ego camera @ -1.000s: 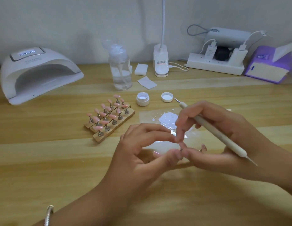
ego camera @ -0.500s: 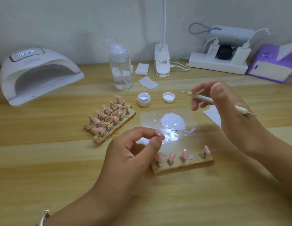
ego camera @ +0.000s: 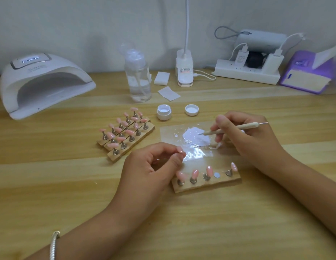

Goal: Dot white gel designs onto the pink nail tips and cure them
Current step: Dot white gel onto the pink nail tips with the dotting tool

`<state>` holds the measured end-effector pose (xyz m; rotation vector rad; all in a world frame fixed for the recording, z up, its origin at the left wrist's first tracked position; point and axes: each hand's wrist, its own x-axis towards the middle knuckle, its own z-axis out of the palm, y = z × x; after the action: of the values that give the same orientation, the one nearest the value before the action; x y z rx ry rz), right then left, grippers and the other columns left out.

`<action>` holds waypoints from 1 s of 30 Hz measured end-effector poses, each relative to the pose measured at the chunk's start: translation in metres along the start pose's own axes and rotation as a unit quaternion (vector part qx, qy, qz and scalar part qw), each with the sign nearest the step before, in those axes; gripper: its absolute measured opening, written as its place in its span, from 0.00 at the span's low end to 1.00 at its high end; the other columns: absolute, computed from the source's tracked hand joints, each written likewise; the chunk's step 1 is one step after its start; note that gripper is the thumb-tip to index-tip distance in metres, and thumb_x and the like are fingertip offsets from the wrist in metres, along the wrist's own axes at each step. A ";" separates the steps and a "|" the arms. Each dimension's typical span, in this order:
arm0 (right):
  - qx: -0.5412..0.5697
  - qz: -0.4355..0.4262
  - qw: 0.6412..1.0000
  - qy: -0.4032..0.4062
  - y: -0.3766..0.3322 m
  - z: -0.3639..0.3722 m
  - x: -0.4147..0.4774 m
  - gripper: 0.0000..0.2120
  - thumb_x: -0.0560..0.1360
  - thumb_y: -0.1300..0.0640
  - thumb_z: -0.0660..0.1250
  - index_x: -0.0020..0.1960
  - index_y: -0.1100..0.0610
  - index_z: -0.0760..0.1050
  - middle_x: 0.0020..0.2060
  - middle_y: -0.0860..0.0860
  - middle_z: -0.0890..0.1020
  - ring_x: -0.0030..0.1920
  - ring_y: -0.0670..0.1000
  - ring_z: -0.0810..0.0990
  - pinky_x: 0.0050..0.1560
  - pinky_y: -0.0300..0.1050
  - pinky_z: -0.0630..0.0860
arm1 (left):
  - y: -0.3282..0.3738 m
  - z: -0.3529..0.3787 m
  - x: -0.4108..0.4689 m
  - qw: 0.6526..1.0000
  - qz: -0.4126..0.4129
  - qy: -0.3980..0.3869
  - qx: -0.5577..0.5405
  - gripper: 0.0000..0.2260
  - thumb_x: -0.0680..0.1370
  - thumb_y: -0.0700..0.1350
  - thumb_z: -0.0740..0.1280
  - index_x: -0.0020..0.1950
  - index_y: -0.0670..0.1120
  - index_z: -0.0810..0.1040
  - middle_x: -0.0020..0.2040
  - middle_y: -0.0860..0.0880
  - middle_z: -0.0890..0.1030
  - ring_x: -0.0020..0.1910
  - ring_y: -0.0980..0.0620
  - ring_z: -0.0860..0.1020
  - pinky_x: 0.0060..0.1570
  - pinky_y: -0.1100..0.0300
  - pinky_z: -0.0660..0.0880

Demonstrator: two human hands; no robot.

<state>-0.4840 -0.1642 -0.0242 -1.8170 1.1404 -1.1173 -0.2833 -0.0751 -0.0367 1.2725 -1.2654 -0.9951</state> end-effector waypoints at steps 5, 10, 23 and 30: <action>-0.009 0.006 1.000 0.000 0.004 -0.001 0.000 0.15 0.77 0.44 0.64 0.38 0.51 0.82 0.30 0.49 0.82 0.34 0.47 0.81 0.40 0.50 0.79 | 0.000 0.000 0.000 1.000 0.001 0.002 0.008 0.04 0.77 0.40 0.71 0.44 0.46 0.85 0.37 0.47 0.86 0.32 0.54 0.83 0.39 0.68 0.77; -0.009 0.009 1.000 -0.007 0.006 -0.001 0.001 0.15 0.77 0.45 0.65 0.38 0.52 0.82 0.30 0.49 0.82 0.34 0.47 0.82 0.43 0.56 0.81 | 0.001 0.000 0.000 1.000 0.007 0.004 0.019 0.04 0.77 0.40 0.71 0.45 0.46 0.85 0.40 0.49 0.86 0.32 0.55 0.83 0.38 0.69 0.76; 0.010 -0.026 0.997 0.067 -0.005 -0.003 -0.002 0.13 0.81 0.50 0.63 0.45 0.54 0.83 0.36 0.46 0.85 0.40 0.37 0.81 0.38 0.26 0.72 | 0.002 0.000 -0.002 0.999 -0.001 -0.010 -0.051 0.04 0.75 0.39 0.72 0.43 0.46 0.85 0.46 0.48 0.86 0.29 0.53 0.81 0.34 0.64 0.77; 0.107 -0.059 0.990 0.076 -0.034 0.003 -0.015 0.15 0.78 0.48 0.69 0.34 0.51 0.77 0.25 0.49 0.78 0.27 0.47 0.75 0.30 0.36 0.70 | 0.002 0.000 -0.004 0.999 0.018 -0.023 -0.033 0.01 0.73 0.44 0.75 0.44 0.49 0.85 0.45 0.49 0.86 0.29 0.53 0.80 0.33 0.56 0.77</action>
<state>-0.4741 -0.1373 0.0003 -1.6729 0.9645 -1.4114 -0.2839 -0.0712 -0.0351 1.1786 -1.2771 -1.0365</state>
